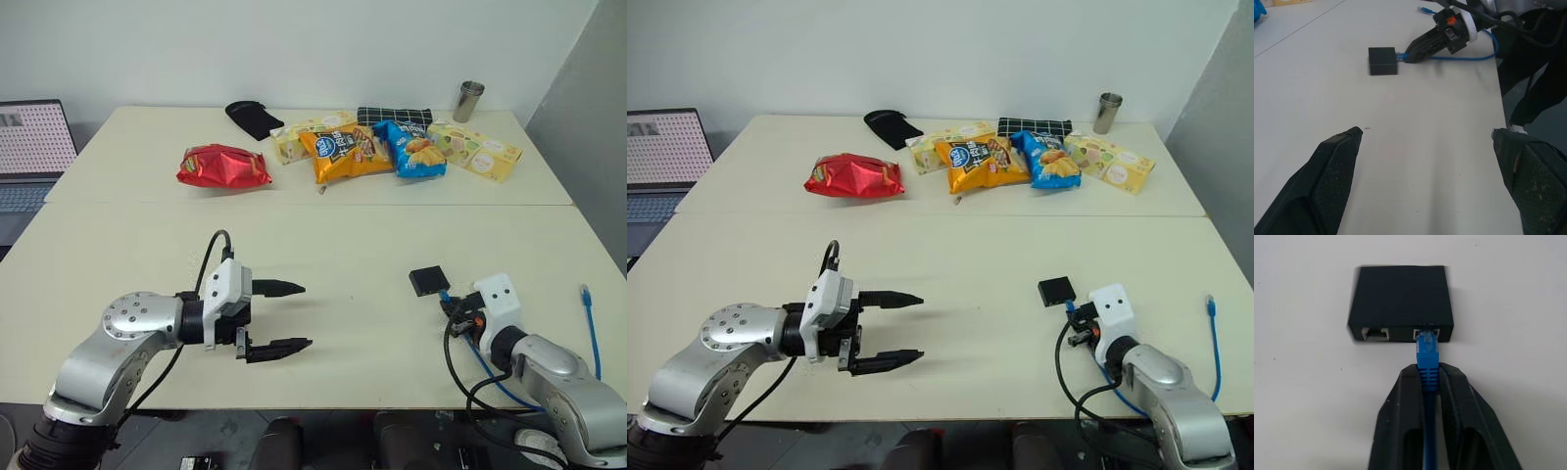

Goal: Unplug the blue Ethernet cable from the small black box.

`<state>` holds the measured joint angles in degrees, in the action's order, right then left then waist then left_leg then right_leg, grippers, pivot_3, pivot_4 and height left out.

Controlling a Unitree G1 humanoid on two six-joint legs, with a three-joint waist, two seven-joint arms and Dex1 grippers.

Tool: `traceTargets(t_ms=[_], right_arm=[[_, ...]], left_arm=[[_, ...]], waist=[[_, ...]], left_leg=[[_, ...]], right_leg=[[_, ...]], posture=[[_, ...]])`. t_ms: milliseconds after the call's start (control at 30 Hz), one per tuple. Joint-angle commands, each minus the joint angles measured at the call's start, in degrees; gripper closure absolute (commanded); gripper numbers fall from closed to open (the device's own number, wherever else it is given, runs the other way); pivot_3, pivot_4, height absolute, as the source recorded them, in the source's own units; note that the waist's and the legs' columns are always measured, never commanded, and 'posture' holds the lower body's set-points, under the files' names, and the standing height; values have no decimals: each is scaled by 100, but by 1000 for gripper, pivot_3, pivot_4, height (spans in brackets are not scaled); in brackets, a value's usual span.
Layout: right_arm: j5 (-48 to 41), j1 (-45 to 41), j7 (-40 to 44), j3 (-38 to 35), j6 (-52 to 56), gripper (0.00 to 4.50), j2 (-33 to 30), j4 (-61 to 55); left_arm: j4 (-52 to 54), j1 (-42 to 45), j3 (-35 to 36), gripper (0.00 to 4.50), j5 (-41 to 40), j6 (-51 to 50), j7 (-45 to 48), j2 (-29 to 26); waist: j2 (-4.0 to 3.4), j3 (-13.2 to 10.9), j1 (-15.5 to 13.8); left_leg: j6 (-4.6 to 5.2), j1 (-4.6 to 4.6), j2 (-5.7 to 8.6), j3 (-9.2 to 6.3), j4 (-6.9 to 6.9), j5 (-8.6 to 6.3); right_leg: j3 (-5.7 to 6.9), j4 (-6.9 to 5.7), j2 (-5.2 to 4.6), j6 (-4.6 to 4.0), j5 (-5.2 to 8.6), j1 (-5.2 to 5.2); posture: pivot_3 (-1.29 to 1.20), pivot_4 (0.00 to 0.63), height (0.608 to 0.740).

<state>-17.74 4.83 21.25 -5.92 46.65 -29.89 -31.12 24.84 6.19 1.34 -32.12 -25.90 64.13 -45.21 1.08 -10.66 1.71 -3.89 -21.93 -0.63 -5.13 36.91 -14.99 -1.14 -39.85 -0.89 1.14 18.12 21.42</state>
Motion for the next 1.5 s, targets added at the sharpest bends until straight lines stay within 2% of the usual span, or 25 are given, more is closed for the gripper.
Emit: traceTargets(t_ms=[33, 233, 367, 500, 600, 900, 1267, 1500], right_arm=[[-23, -197, 267, -129, -175, 4390, -276, -88], [343, -749, 1189, 477, -1296, 4390, -982, 75], [1299, -1832, 2070, 1529, -3444, 4390, -1293, 829], [1732, -2693, 2532, 2070, -4953, 4390, -1131, 1627], [1818, -3258, 2888, 2344, -5727, 4390, -945, 2133], [1968, -3992, 3223, 2556, -6641, 4391, -479, 2697], [2046, -4089, 3203, 2495, -6994, 4391, -285, 2752], [2077, -4121, 3145, 2452, -7169, 4391, -224, 2849]], left_arm=[[121, 78, -28, 0, 30, -29, -120, -10], [-124, 86, 93, 0, -68, -157, -347, 138], [-456, 414, 508, 0, -1016, -1127, -713, 422], [-622, 764, 830, 0, -1803, -1976, -1166, 584], [-602, 914, 896, 0, -2083, -2470, -1552, 622], [-496, 975, 1137, 0, -2988, -3001, -1986, 884], [-617, 1076, 1035, 1871, -3179, -3083, -2042, 936], [-644, 1055, 1000, 3361, -3110, -3116, -1972, 899]], waist=[[0, 0, 2], [-3, -2, 20], [-4, -4, 33], [-1, -6, 22], [0, -7, 19], [0, -6, 10], [0, -6, 8], [0, -7, 8]], left_leg=[[0, 0, 0, 0, 0, 0], [0, 3, -1, 7, 0, 0], [0, 5, -4, 6, 3, 0], [0, 1, -4, -1, 3, 0], [-1, -2, -5, -3, 4, 0], [-4, -3, -13, -12, 7, 2], [-6, -3, -10, -14, 7, 4], [-6, -3, -10, -13, 7, 3]], right_leg=[[0, 0, 0, 0, 0, 0], [-4, 0, 3, 0, 0, 2], [0, -1, 7, 1, 0, 2], [7, 0, 7, 0, 0, 1], [7, 2, 0, 0, 0, 1], [10, -3, -21, 0, -1, 0], [10, -3, -22, -1, -1, -1], [10, -3, -22, -1, -1, -1]], posture=[[0, 150, 740], [0, 150, 740], [0, 150, 740], [0, 150, 740], [0, 150, 740], [0, 150, 740], [0, 150, 740], [0, 150, 740]])
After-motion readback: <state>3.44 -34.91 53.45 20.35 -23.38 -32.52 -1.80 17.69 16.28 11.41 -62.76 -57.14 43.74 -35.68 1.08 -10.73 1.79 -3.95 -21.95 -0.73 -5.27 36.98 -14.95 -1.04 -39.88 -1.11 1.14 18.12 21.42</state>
